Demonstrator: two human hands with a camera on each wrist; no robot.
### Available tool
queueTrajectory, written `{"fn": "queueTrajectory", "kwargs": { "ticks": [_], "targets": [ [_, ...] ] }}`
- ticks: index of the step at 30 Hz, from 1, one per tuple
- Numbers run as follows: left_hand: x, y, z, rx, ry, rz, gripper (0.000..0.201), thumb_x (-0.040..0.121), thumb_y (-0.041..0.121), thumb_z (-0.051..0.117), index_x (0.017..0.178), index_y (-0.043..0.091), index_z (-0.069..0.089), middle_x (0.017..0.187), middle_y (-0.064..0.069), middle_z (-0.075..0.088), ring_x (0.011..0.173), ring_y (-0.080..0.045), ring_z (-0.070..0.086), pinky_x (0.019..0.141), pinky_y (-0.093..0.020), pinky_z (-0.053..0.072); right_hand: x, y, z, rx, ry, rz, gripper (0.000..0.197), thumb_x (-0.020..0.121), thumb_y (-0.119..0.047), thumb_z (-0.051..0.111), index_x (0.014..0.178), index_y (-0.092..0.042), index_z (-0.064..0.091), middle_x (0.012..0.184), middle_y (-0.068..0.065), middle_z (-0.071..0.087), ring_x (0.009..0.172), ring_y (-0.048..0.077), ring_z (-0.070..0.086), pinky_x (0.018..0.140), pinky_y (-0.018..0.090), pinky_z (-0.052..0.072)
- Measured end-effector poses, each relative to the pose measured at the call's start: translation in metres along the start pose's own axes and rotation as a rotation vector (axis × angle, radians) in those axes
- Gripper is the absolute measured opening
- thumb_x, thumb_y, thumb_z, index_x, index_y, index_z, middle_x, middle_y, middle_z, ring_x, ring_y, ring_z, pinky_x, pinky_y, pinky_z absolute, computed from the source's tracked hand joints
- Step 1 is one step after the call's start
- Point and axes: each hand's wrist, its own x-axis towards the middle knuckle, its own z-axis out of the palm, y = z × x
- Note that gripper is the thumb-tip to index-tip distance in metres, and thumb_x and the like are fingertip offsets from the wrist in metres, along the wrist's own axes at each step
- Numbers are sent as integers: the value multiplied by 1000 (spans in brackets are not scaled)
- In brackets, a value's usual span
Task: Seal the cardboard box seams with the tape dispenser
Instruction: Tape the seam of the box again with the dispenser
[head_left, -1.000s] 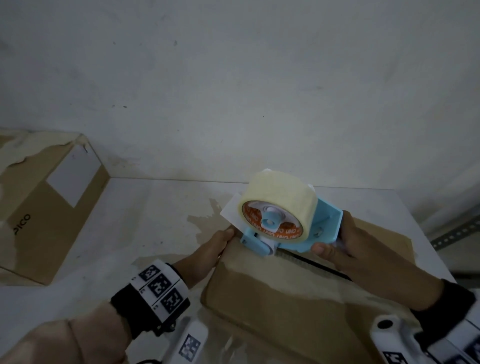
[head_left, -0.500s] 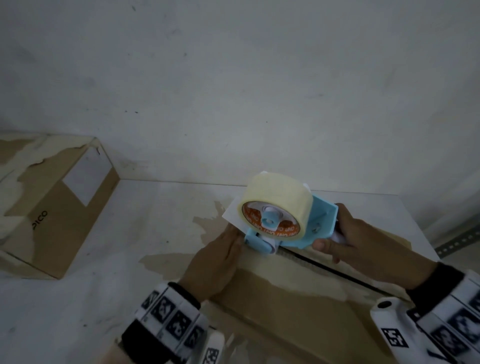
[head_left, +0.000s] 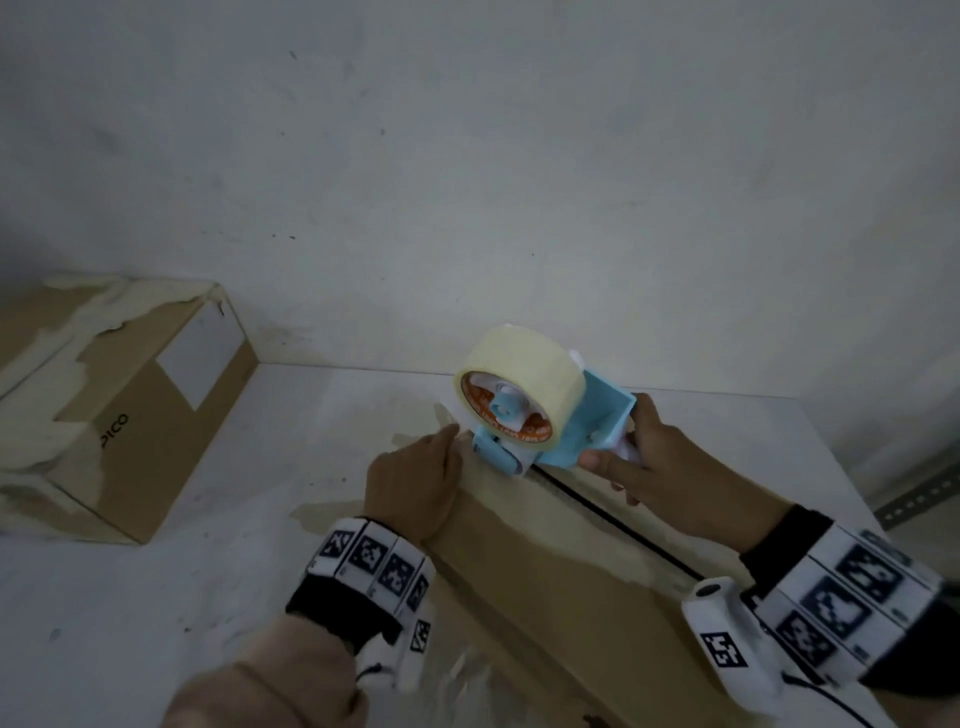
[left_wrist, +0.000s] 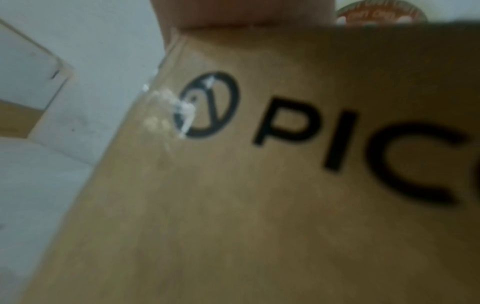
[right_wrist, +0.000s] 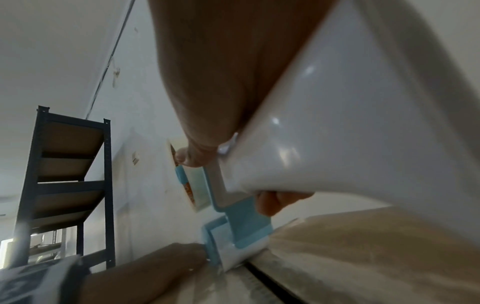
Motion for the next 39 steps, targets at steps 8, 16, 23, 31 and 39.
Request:
{"fn": "queueTrajectory", "kwargs": {
  "ticks": [8,16,23,31,39],
  "targets": [
    [19,-1,-6,53,-76,182,90,67,53,-11,129,21,46,130,-1,57,98,-25,62,81,-35,48,-5,-5,11,-81,55,42,66,63,-68,42,112,-27,24,88,-16,55,67,2,55,59,23,43],
    [20,2,-9,89,-175,139,46,99,35,17,143,31,27,153,13,25,104,-26,60,90,-36,48,-5,-7,9,-1,53,7,69,66,-60,47,116,-18,27,76,-15,48,57,-17,52,50,8,39],
    [16,0,4,-46,-144,69,45,100,34,18,145,37,21,154,18,17,118,-21,52,95,-32,43,-7,-4,10,-35,44,-17,69,63,-64,45,115,-24,24,92,-13,57,65,-1,53,50,10,37],
    [17,-4,8,-41,-139,11,44,100,37,18,143,46,13,155,16,17,137,-17,33,111,-36,30,-50,26,-15,34,57,1,42,84,-30,58,107,-16,26,72,-12,46,56,-19,53,45,6,40],
    [14,14,2,247,-102,43,49,99,33,18,146,39,5,158,8,-2,145,-15,14,111,-40,24,-76,36,-27,3,53,11,43,83,-28,59,108,-16,26,69,-12,44,55,-21,52,46,7,41]
  ]
}}
